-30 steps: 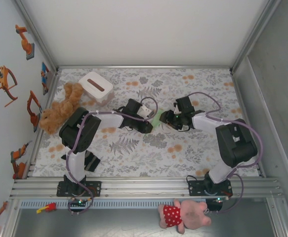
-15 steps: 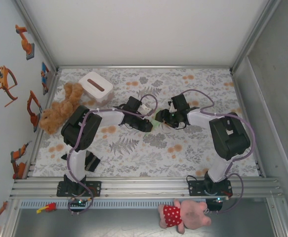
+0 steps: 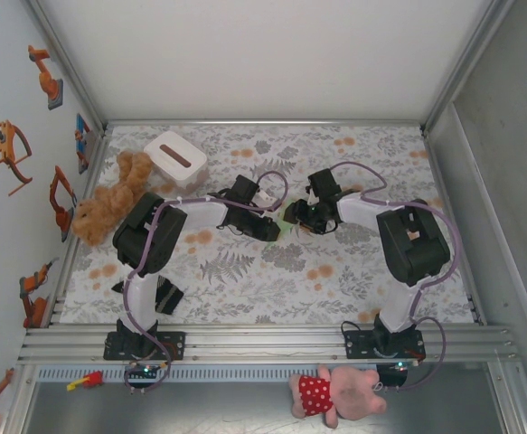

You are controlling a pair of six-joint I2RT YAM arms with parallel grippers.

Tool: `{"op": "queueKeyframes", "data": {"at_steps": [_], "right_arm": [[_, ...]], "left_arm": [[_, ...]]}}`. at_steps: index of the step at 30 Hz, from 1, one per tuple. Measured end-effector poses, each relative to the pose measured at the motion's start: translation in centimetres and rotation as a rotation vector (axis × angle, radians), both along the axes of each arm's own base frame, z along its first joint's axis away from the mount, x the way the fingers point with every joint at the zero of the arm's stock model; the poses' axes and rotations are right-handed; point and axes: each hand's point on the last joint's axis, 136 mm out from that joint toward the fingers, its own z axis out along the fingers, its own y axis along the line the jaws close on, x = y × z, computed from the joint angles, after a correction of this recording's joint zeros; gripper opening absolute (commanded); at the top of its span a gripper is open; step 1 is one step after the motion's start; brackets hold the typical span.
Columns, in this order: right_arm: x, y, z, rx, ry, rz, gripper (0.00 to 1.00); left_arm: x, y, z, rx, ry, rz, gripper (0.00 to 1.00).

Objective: Fold a paper plane with a square sheet of paper (pick it up from the middle)
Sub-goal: Fold the wing for the fifth time at the center of the table.

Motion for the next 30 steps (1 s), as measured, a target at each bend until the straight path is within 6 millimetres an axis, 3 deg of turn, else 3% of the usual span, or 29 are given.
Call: {"op": "queueKeyframes", "data": {"at_steps": [4, 14, 30], "right_arm": [[0.0, 0.0, -0.1, -0.017, 0.009, -0.002, 0.55], [0.0, -0.1, -0.2, -0.022, 0.016, -0.003, 0.54], [-0.5, -0.5, 0.3, -0.022, -0.004, -0.004, 0.53]], "left_arm": [[-0.1, 0.3, 0.5, 0.005, 0.012, 0.029, 0.32], [-0.3, 0.9, 1.4, 0.009, 0.019, 0.083, 0.30], [0.0, 1.5, -0.1, 0.056, 0.007, 0.096, 0.12]]}}
